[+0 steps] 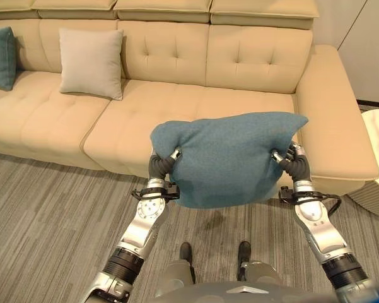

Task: Pick up all the scattered cushions and arrange them neatly on the sofa.

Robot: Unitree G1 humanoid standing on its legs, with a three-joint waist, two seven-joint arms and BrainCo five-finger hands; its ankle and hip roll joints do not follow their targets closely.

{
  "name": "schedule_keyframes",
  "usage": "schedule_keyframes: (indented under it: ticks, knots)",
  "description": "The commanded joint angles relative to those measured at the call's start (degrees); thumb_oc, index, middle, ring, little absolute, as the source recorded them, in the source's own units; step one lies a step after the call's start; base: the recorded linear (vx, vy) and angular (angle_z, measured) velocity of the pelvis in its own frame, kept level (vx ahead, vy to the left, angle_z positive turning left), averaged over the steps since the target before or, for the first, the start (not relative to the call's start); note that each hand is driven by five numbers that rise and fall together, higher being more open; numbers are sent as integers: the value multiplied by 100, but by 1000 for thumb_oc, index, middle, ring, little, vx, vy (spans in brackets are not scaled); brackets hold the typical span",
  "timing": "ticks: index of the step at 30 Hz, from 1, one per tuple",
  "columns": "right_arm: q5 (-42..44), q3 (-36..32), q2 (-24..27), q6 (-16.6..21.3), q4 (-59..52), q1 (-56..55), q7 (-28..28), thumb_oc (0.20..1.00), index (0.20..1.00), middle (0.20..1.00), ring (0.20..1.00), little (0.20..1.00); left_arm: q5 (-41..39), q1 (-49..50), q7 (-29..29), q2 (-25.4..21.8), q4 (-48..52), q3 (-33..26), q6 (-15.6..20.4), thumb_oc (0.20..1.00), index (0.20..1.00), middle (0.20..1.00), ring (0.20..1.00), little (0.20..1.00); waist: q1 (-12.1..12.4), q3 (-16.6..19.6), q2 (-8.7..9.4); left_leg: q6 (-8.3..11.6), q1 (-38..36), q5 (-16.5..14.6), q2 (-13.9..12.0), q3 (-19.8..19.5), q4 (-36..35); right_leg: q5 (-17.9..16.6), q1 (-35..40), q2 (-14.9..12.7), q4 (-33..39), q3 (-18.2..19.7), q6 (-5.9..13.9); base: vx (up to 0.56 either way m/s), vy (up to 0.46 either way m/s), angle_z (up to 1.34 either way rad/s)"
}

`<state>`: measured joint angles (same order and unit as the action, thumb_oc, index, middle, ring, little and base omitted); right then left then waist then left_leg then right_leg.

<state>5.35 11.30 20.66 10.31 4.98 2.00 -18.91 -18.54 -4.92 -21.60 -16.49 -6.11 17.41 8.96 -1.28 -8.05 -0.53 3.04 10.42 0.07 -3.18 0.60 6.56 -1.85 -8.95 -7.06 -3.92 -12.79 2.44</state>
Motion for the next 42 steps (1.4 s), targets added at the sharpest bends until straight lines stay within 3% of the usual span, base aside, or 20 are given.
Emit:
schedule_keyframes:
  ticks: [1,2,4,6,8,11,14,15,16,17,19,21,24,25,26,27,32,38,39,42]
  knots:
    - [-178,-35,-232,528,-889,269,117,200,200,200,200,200,201,-74,185,-123,635,-46,483,200,200,200,200,200,196,317,284,47,73,-94,95,163,99,654,1078,193,179,105,329,384,390,-75]
    - [-258,32,-301,508,-933,313,212,200,200,200,200,200,237,4,223,-203,755,-52,470,200,200,200,200,200,282,358,261,-148,-269,-259,171,306,-82,637,992,0,-402,166,487,299,328,-66]
    - [-282,59,-332,504,-946,317,251,200,200,200,200,200,240,47,226,-240,795,-86,470,200,200,200,200,200,328,354,250,-235,-400,-315,199,379,-149,585,856,-118,-765,201,589,175,234,-62]
    - [-309,117,-394,487,-1027,335,365,200,200,200,200,200,235,136,244,-308,878,-90,456,200,200,200,200,200,301,271,174,-486,-632,-425,271,453,-204,151,423,-248,-1847,345,747,163,275,-59]
    - [-323,153,-451,518,-1068,315,401,200,200,200,200,200,259,142,223,-324,891,-137,451,200,200,200,200,200,302,218,96,-576,-780,-515,289,488,-246,49,61,-283,-2313,358,790,119,182,-53]
    - [-336,179,-450,499,-1096,345,440,200,200,200,200,200,230,177,252,-294,938,-157,471,200,200,200,200,200,271,225,57,-581,-1027,-654,330,479,-371,168,-237,-349,-1828,165,690,190,27,-34]
    - [-353,182,-355,529,-1094,405,386,200,200,200,200,200,234,116,308,-217,894,-136,531,200,200,200,200,200,132,242,187,-430,-1313,-965,489,281,-297,-73,-173,-117,-112,249,668,417,-176,7]
    - [-393,109,-300,543,-1082,280,347,200,200,200,200,200,190,90,338,-103,851,-35,548,200,200,200,200,200,72,294,220,-179,-1164,-1055,373,228,298,-30,173,-1,75,223,520,358,-293,87]
    - [-384,75,-274,545,-1071,251,324,200,200,200,200,200,146,72,363,-84,838,3,540,200,200,200,200,200,64,270,252,-55,-983,-916,279,264,684,0,286,5,128,177,452,261,-385,172]
    - [-348,16,-178,550,-1117,219,246,200,200,200,200,200,54,-21,375,-21,824,104,533,200,200,200,200,200,28,146,285,157,-138,-412,17,252,2180,168,584,127,274,55,161,79,-235,174]
    - [-326,16,-162,549,-1111,214,228,200,200,200,200,200,42,-34,366,-8,815,112,525,200,200,200,200,200,35,126,292,139,37,-381,-27,242,2386,233,663,170,308,19,94,75,-144,98]
    - [-247,-17,-154,529,-1120,157,241,200,200,200,200,200,24,-56,372,-1,803,128,479,200,200,200,200,200,55,121,339,62,248,-476,-29,258,2244,309,796,193,371,6,80,146,-66,-17]
    - [-229,-66,-137,537,-1120,111,241,200,200,200,200,200,86,-82,406,-20,762,155,430,200,200,200,200,200,73,171,407,-37,337,-600,51,302,1413,386,938,209,462,15,147,222,6,-5]
    - [-208,-81,-137,526,-1092,104,206,200,200,200,200,200,103,-111,380,-21,754,160,403,200,200,200,200,200,123,174,347,-5,527,-196,60,292,811,471,1083,320,521,51,160,128,37,-4]
    - [-208,-81,-135,526,-1090,104,205,200,200,200,200,200,104,-112,378,-19,754,161,402,200,200,200,200,200,122,171,359,-2,492,-163,74,296,748,471,1092,307,528,50,159,229,83,-5]
    - [-177,-97,-168,509,-1052,123,171,200,200,200,200,200,105,-130,365,-31,774,138,391,200,200,200,200,200,199,144,307,51,677,122,81,268,486,567,1219,411,538,104,150,109,42,-15]
    - [-246,-79,-242,519,-1068,84,211,200,200,200,200,200,101,-4,404,-69,836,103,413,200,200,200,200,200,234,308,293,-21,214,63,145,277,18,655,1279,380,437,160,213,215,126,-40]
    - [-364,1,-378,495,-1046,260,336,200,200,200,200,200,136,37,407,-218,927,-8,421,200,200,200,200,200,369,425,279,-306,-353,-302,262,516,-111,736,1021,32,-548,231,462,129,159,-38]
    - [-384,20,-419,476,-1080,295,391,200,200,200,200,200,152,80,389,-265,971,-46,419,200,200,200,200,200,350,384,230,-440,-484,-413,291,583,-85,534,765,-114,-1225,215,615,92,184,-13]
    - [-403,50,-498,477,-1088,265,452,200,200,200,200,200,174,120,355,-301,994,-121,437,200,200,200,200,200,325,307,159,-574,-707,-542,314,645,-114,259,342,-260,-2005,193,758,86,154,-26]
